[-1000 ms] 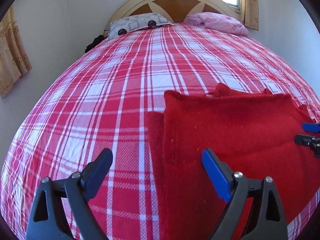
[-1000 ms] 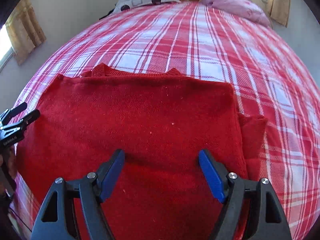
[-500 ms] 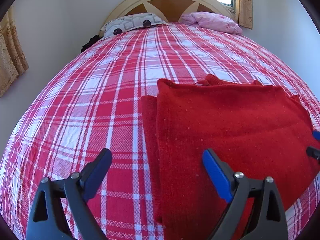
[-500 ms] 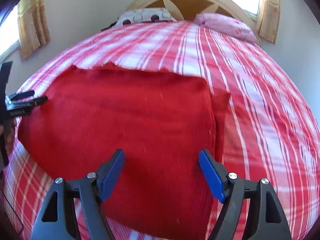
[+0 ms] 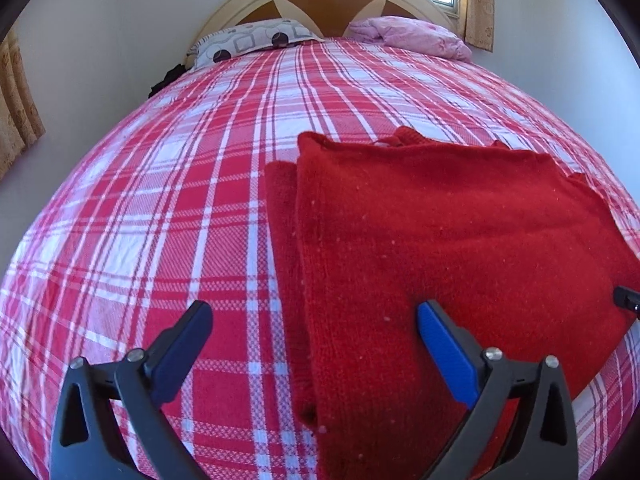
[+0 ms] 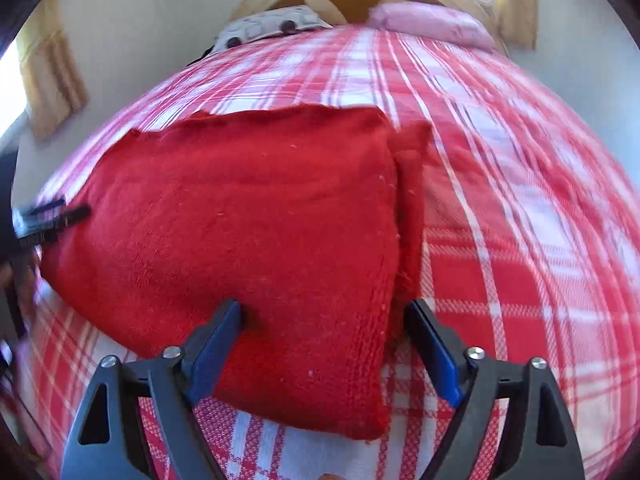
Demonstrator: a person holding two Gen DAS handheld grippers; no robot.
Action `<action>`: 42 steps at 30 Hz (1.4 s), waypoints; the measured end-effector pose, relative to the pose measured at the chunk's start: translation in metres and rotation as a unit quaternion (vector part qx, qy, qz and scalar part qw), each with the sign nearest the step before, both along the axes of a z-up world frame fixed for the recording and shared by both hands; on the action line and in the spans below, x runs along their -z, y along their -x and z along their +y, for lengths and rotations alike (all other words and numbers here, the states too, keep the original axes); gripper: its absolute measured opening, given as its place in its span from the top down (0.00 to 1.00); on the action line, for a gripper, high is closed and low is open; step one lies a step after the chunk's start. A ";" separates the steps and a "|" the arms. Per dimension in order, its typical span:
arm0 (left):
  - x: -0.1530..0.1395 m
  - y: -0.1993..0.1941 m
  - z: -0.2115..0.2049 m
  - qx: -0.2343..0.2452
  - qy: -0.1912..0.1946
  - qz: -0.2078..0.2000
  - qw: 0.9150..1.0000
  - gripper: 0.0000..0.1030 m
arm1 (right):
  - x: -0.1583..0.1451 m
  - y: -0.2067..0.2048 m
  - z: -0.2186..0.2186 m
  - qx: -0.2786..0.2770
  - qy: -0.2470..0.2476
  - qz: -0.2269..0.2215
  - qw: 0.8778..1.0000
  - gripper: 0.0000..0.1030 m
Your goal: Fold small clothes
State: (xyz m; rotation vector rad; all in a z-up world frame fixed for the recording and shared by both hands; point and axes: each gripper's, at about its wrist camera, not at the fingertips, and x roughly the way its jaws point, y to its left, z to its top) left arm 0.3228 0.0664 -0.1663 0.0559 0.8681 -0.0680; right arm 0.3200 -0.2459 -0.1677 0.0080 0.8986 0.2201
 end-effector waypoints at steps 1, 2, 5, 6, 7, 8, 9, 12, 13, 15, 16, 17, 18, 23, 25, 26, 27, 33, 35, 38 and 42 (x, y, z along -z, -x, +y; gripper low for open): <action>-0.002 0.001 0.003 0.002 0.007 0.002 1.000 0.00 | -0.001 0.001 0.001 0.001 0.003 -0.001 1.000 0.17; -0.005 0.003 0.005 0.004 0.006 -0.001 1.000 0.00 | -0.005 0.004 0.004 0.005 0.019 -0.007 1.000 0.17; -0.017 0.011 0.020 0.000 -0.003 -0.032 0.999 0.00 | -0.020 0.018 0.014 0.013 0.061 -0.041 0.997 0.17; -0.019 0.012 0.029 -0.007 0.000 -0.037 0.999 0.00 | -0.026 0.023 0.017 0.013 0.070 -0.052 0.996 0.17; -0.019 0.011 0.037 -0.015 0.004 -0.035 0.999 0.00 | -0.031 0.027 0.021 0.013 0.075 -0.062 0.995 0.17; -0.017 0.009 0.048 -0.028 0.010 -0.029 0.999 0.00 | -0.036 0.031 0.024 0.015 0.082 -0.071 0.994 0.17; -0.015 0.008 0.054 -0.036 0.014 -0.026 0.999 0.00 | -0.040 0.033 0.028 0.016 0.090 -0.080 0.993 0.17; -0.002 0.004 0.075 -0.070 0.031 -0.008 0.997 0.00 | -0.054 0.047 0.055 -0.008 0.108 -0.104 0.989 0.17; 0.003 0.004 0.079 -0.076 0.043 -0.002 0.996 0.00 | -0.057 0.051 0.065 -0.021 0.109 -0.108 0.988 0.17; 0.011 0.002 0.083 -0.081 0.070 0.013 0.994 0.00 | -0.060 0.060 0.106 -0.075 0.117 -0.116 0.983 0.17; 0.012 0.002 0.085 -0.083 0.075 0.013 0.994 0.00 | -0.060 0.063 0.124 -0.101 0.123 -0.120 0.980 0.17; 0.011 0.003 0.086 -0.082 0.079 0.011 0.993 0.00 | -0.058 0.067 0.146 -0.129 0.132 -0.127 0.975 0.17; 0.010 0.004 0.086 -0.081 0.084 0.008 0.993 0.00 | -0.055 0.072 0.161 -0.148 0.138 -0.132 0.970 0.17; 0.016 0.004 0.092 -0.082 0.108 0.016 0.991 0.00 | -0.039 0.088 0.237 -0.226 0.171 -0.160 0.945 0.17; 0.016 0.005 0.094 -0.081 0.113 0.014 0.990 0.00 | -0.031 0.090 0.252 -0.240 0.177 -0.161 0.941 0.17; 0.016 0.006 0.094 -0.081 0.112 0.013 0.990 0.00 | -0.027 0.091 0.258 -0.244 0.179 -0.161 0.939 0.17; 0.016 0.007 0.093 -0.079 0.110 0.013 0.991 0.00 | -0.023 0.091 0.264 -0.248 0.184 -0.160 0.938 0.17; 0.016 0.008 0.100 -0.074 0.141 0.010 0.987 0.00 | -0.006 0.103 0.296 -0.265 0.212 -0.174 0.924 0.17; 0.016 0.009 0.101 -0.074 0.148 0.009 0.986 0.00 | -0.003 0.107 0.308 -0.268 0.227 -0.187 0.917 0.18; 0.017 0.008 0.102 -0.074 0.146 0.009 0.987 0.00 | 0.001 0.111 0.322 -0.271 0.243 -0.204 0.909 0.18; 0.017 0.009 0.104 -0.072 0.154 0.008 0.985 0.00 | 0.014 0.112 0.335 -0.267 0.283 -0.213 0.896 0.26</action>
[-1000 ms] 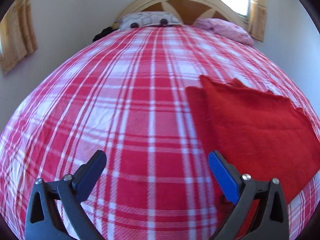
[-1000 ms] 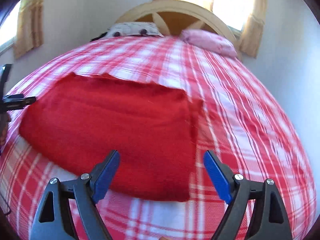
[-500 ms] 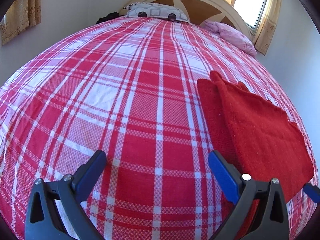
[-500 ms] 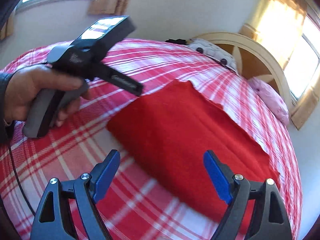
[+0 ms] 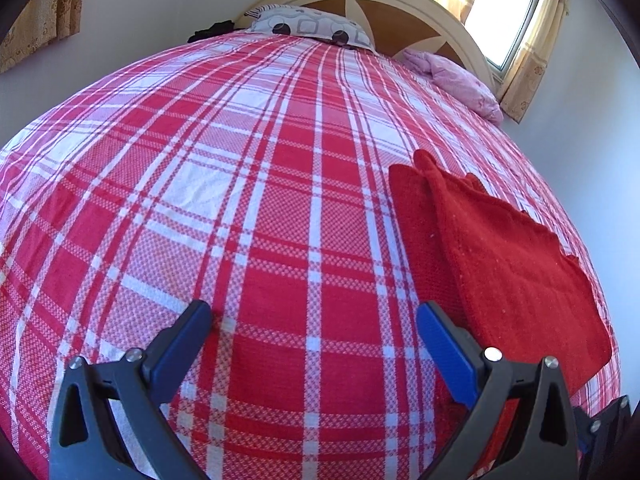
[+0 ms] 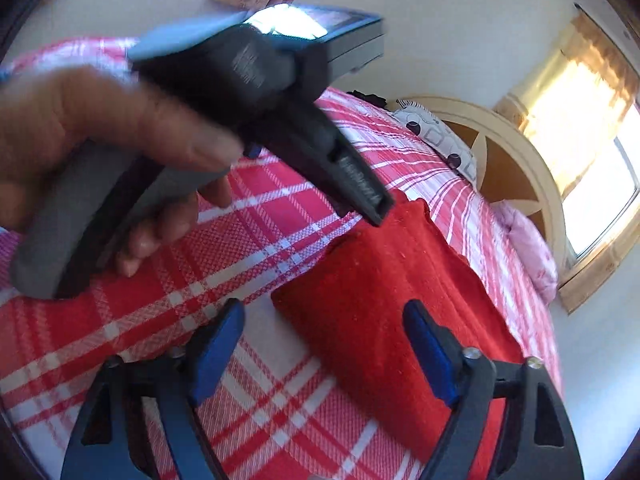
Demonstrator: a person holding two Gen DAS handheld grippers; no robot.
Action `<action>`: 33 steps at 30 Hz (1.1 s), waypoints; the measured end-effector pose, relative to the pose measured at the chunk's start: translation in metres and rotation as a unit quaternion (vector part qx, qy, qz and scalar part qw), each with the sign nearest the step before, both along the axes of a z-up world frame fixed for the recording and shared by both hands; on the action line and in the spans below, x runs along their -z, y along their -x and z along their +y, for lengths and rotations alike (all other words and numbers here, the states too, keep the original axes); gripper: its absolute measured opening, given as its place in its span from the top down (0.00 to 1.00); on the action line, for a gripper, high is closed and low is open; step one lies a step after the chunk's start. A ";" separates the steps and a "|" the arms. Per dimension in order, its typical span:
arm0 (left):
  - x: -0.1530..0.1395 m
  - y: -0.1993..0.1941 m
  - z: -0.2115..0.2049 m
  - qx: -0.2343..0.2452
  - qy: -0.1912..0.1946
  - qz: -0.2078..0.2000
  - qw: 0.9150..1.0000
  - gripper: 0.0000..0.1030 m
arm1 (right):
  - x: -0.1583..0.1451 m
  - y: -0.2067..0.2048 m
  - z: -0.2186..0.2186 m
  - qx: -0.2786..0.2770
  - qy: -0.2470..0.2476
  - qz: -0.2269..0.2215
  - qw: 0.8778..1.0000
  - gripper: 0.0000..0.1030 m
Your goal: Fold small clothes
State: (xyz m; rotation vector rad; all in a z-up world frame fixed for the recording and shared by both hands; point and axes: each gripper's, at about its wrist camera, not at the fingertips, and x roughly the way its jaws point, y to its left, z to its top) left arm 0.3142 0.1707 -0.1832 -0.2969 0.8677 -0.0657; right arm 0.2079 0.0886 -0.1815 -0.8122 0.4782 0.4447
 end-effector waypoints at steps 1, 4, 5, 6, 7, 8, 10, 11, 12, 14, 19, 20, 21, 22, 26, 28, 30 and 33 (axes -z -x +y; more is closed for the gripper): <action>0.000 0.000 0.001 0.000 0.004 -0.001 1.000 0.00 | 0.001 0.000 0.002 0.001 0.004 -0.006 1.000 0.27; -0.001 0.002 0.004 0.000 0.018 -0.006 1.000 0.00 | 0.000 -0.003 0.001 0.013 0.005 -0.012 1.000 0.59; -0.002 0.003 0.005 -0.002 0.024 -0.009 1.000 0.00 | 0.001 -0.006 0.000 0.013 0.002 -0.003 1.000 0.65; -0.003 0.003 0.006 -0.002 0.030 -0.011 0.999 0.00 | 0.002 -0.010 -0.001 0.015 0.000 0.005 1.000 0.78; -0.005 0.004 0.009 -0.005 0.042 -0.015 0.999 0.00 | 0.003 -0.012 -0.003 0.018 -0.003 0.010 1.000 0.82; -0.007 0.004 0.011 -0.009 0.051 -0.020 0.998 0.01 | 0.002 -0.012 -0.005 0.019 -0.009 0.012 1.000 0.82; -0.012 0.001 0.010 0.003 0.067 -0.028 0.997 0.01 | 0.001 -0.013 -0.007 0.019 -0.017 0.014 1.000 0.83; -0.013 -0.004 0.007 0.016 0.072 -0.027 0.997 0.02 | 0.000 -0.014 -0.009 0.021 -0.024 0.016 0.999 0.83; -0.015 -0.009 0.003 0.026 0.075 -0.025 0.997 0.05 | -0.001 -0.016 -0.011 0.022 -0.030 0.020 0.999 0.84; -0.016 -0.020 -0.003 0.047 0.102 -0.020 0.993 0.07 | -0.004 -0.022 -0.017 0.026 -0.049 0.031 0.998 0.85; -0.014 -0.055 -0.030 0.092 0.114 0.004 0.989 0.11 | -0.007 -0.021 -0.024 0.030 -0.084 0.044 0.995 0.85; -0.014 -0.061 -0.035 0.099 0.110 0.006 0.989 0.12 | -0.007 -0.022 -0.024 0.030 -0.086 0.046 0.995 0.85; -0.012 -0.067 -0.040 0.107 0.104 0.012 0.989 0.12 | -0.006 -0.024 -0.023 0.031 -0.087 0.046 0.995 0.85; -0.010 -0.073 -0.044 0.110 0.088 0.022 0.990 0.12 | -0.005 -0.024 -0.023 0.032 -0.087 0.045 0.995 0.85; -0.008 -0.083 -0.046 0.099 0.072 0.023 0.992 0.16 | -0.003 -0.028 -0.022 0.034 -0.085 0.045 0.995 0.85; -0.009 -0.081 -0.047 0.110 0.082 0.023 0.990 0.29 | -0.002 -0.031 -0.024 0.035 -0.088 0.051 0.994 0.85; -0.005 -0.080 -0.048 0.129 0.110 0.038 0.985 0.62 | -0.003 -0.033 -0.026 0.035 -0.093 0.056 0.993 0.85; -0.001 -0.080 -0.047 0.124 0.125 0.043 0.983 0.73 | -0.005 -0.040 -0.030 0.035 -0.097 0.060 0.993 0.85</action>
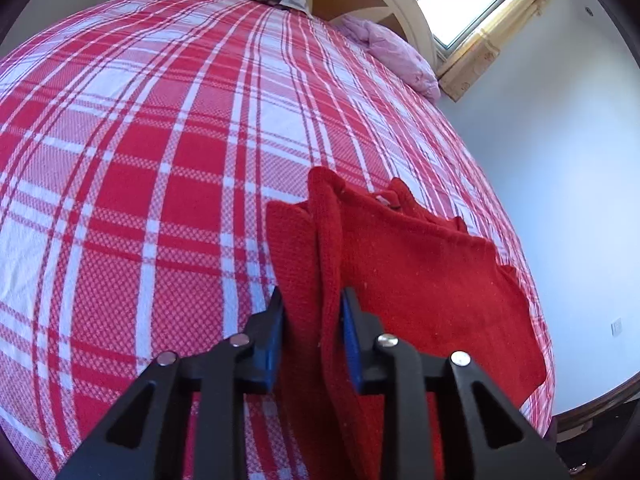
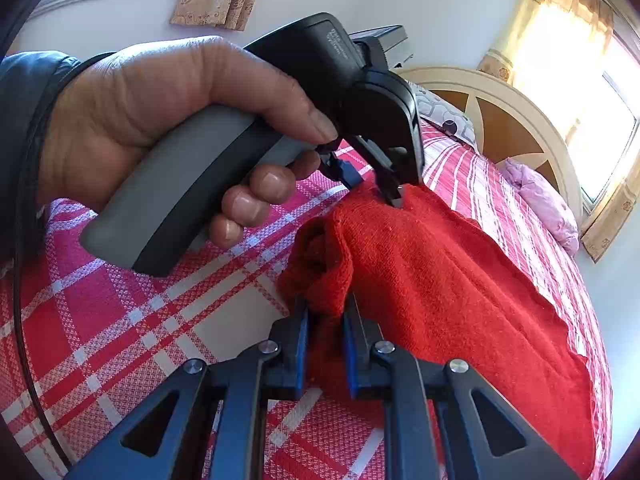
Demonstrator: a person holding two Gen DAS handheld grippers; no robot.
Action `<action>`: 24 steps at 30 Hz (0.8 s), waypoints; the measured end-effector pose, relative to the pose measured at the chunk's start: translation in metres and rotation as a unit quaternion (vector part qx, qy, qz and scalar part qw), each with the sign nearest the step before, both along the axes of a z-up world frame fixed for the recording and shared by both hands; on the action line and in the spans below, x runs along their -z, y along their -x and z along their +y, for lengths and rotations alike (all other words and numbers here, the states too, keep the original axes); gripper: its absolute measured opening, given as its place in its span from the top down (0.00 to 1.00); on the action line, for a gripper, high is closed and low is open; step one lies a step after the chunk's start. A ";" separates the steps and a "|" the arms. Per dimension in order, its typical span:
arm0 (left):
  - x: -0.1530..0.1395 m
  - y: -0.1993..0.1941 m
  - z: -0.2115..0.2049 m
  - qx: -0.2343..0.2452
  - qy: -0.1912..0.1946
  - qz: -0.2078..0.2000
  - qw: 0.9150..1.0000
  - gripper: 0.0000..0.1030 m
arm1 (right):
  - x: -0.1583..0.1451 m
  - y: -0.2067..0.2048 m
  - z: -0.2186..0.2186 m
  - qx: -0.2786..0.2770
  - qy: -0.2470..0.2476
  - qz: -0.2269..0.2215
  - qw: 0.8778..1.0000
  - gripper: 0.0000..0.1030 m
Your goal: Fold small clothes
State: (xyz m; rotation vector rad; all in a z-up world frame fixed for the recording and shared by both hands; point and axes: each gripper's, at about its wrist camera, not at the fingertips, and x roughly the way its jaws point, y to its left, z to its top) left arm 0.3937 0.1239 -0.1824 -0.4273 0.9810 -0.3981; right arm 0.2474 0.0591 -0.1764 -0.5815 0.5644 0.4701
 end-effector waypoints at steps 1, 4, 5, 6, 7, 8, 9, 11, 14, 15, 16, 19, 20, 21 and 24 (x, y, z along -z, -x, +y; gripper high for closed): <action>0.000 0.001 -0.001 0.000 -0.002 -0.001 1.000 0.73 | 0.000 -0.001 0.000 0.000 0.000 0.001 1.000 0.85; 0.002 0.003 -0.003 -0.011 -0.002 -0.001 1.000 0.69 | 0.000 -0.003 -0.001 0.000 0.000 0.001 1.000 0.85; 0.002 0.002 -0.003 -0.015 -0.002 -0.001 1.000 0.69 | 0.000 -0.003 -0.001 0.000 0.001 0.001 1.000 0.85; 0.002 0.002 -0.003 -0.015 -0.001 -0.002 1.000 0.72 | 0.000 -0.003 -0.001 0.000 0.001 0.001 1.000 0.85; 0.000 0.001 -0.004 -0.012 -0.004 -0.005 1.000 0.81 | -0.001 -0.004 -0.001 0.000 0.000 0.001 1.000 0.85; 0.000 -0.001 -0.003 -0.008 0.000 -0.004 1.000 0.84 | -0.001 -0.004 -0.002 0.000 -0.001 0.002 1.000 0.85; -0.001 0.000 -0.002 -0.009 0.005 -0.004 1.000 0.85 | -0.002 -0.005 -0.003 -0.001 -0.004 0.003 1.000 0.86; -0.004 0.001 0.000 -0.014 0.011 -0.005 1.000 0.85 | -0.004 -0.005 -0.006 -0.003 -0.013 0.003 1.000 0.87; -0.009 0.002 0.008 -0.023 0.035 -0.005 0.999 0.86 | -0.006 -0.002 -0.012 -0.009 -0.027 0.001 1.000 0.88; -0.011 0.003 0.011 -0.026 0.047 -0.003 0.999 0.86 | -0.009 -0.001 -0.017 -0.011 -0.037 0.001 0.999 0.89; -0.015 0.003 0.012 -0.028 0.058 -0.004 0.998 0.86 | -0.013 0.000 -0.021 -0.012 -0.049 0.003 0.999 0.89; -0.030 0.004 0.005 -0.024 0.065 -0.014 0.997 0.86 | -0.023 -0.001 -0.038 -0.008 -0.091 0.018 0.996 0.89; -0.036 0.004 0.001 -0.021 0.066 -0.018 0.997 0.86 | -0.026 -0.001 -0.043 -0.006 -0.103 0.022 0.994 0.89; -0.042 0.004 -0.003 -0.018 0.064 -0.022 0.998 0.86 | -0.031 -0.002 -0.050 -0.003 -0.118 0.026 0.993 0.89; -0.058 0.003 -0.020 -0.008 0.058 -0.035 0.998 0.86 | -0.043 -0.002 -0.072 0.009 -0.151 0.032 0.988 0.90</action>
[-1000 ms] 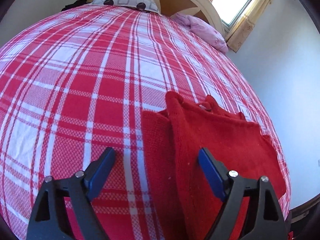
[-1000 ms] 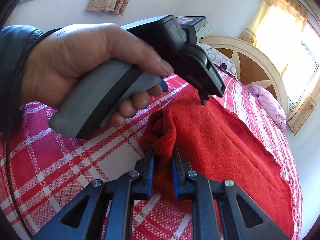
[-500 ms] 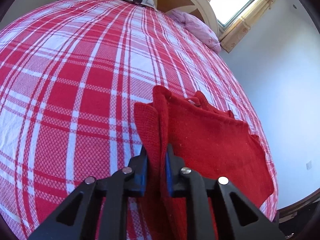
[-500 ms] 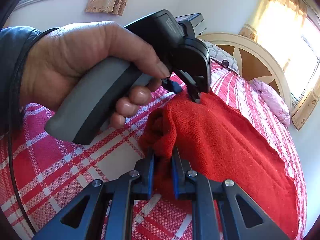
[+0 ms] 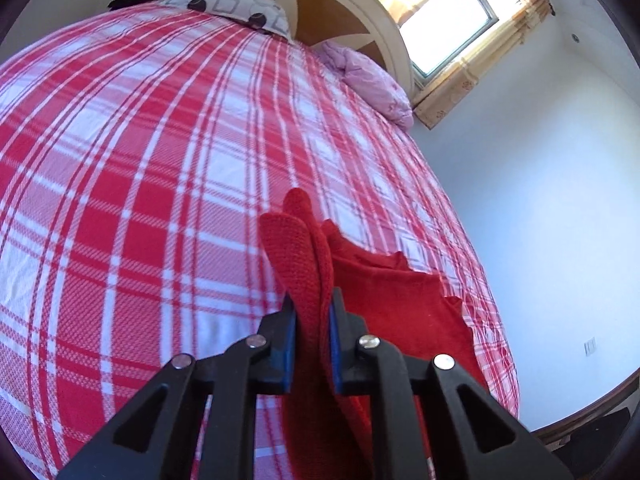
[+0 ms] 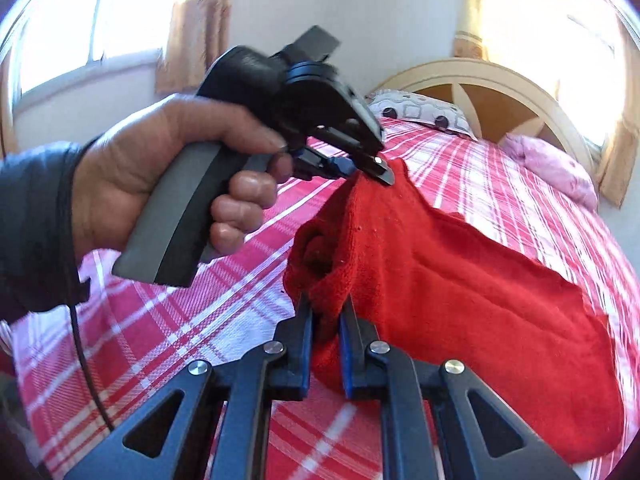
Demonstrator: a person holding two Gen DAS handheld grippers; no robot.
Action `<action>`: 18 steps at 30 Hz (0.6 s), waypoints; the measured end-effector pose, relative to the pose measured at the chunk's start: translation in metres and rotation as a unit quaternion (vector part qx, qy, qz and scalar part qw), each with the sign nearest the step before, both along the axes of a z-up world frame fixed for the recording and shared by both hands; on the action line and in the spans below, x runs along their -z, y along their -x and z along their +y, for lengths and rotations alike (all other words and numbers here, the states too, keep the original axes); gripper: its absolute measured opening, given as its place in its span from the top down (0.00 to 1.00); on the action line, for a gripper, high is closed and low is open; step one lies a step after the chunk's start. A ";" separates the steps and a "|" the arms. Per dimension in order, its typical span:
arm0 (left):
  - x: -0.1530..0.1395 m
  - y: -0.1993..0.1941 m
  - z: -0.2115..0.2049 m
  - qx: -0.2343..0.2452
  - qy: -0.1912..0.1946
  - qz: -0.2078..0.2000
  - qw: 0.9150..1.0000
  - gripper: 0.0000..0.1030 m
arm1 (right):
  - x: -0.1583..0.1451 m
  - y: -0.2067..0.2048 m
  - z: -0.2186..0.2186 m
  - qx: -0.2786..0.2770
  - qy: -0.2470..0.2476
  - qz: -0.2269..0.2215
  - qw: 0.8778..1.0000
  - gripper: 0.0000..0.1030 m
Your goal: Fold small clothes
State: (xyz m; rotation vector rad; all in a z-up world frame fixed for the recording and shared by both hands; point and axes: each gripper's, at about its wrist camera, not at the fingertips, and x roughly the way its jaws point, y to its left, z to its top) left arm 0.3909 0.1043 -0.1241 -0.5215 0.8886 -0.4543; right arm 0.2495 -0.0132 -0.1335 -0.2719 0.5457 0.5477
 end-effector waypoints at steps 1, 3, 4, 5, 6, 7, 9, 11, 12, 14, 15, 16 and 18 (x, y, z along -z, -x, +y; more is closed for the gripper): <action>-0.005 -0.001 -0.006 0.002 0.000 -0.004 1.000 0.86 | -0.004 0.000 -0.007 0.004 -0.009 0.000 1.000 0.90; -0.012 -0.004 -0.016 0.003 0.001 -0.009 1.000 0.86 | -0.013 0.001 -0.024 0.015 -0.028 0.002 0.999 0.91; -0.017 -0.005 -0.024 0.005 0.003 -0.012 1.000 0.86 | -0.017 0.002 -0.031 0.019 -0.035 0.003 0.999 0.91; -0.020 -0.007 -0.029 0.007 0.004 -0.014 1.000 0.86 | -0.021 0.001 -0.042 0.026 -0.043 0.003 0.999 0.91; -0.024 -0.009 -0.038 0.012 0.004 -0.018 1.000 0.86 | -0.024 0.002 -0.049 0.030 -0.047 0.002 0.998 0.91; -0.026 -0.010 -0.042 0.015 0.004 -0.020 1.000 0.86 | -0.027 0.001 -0.059 0.036 -0.052 0.003 0.998 0.91; -0.032 -0.008 -0.056 0.023 0.003 -0.026 0.999 0.86 | -0.031 -0.001 -0.074 0.045 -0.064 0.008 0.997 0.91; -0.038 -0.009 -0.072 0.034 0.003 -0.031 0.999 0.86 | -0.033 0.000 -0.091 0.056 -0.077 0.013 0.995 0.91; -0.042 -0.010 -0.081 0.040 0.002 -0.034 0.999 0.86 | -0.034 -0.001 -0.099 0.061 -0.080 0.013 0.995 0.91; -0.047 -0.011 -0.098 0.052 -0.004 -0.040 0.998 0.86 | -0.037 -0.003 -0.118 0.072 -0.091 0.016 0.993 0.91; -0.049 -0.012 -0.107 0.057 -0.008 -0.042 0.997 0.86 | -0.038 -0.005 -0.129 0.075 -0.096 0.019 0.992 0.91; -0.050 -0.013 -0.115 0.063 -0.010 -0.042 0.997 0.86 | -0.038 -0.004 -0.137 0.079 -0.101 0.022 0.991 0.91; -0.050 -0.015 -0.134 0.073 -0.016 -0.043 0.996 0.86 | -0.039 -0.002 -0.151 0.086 -0.109 0.026 0.990 0.91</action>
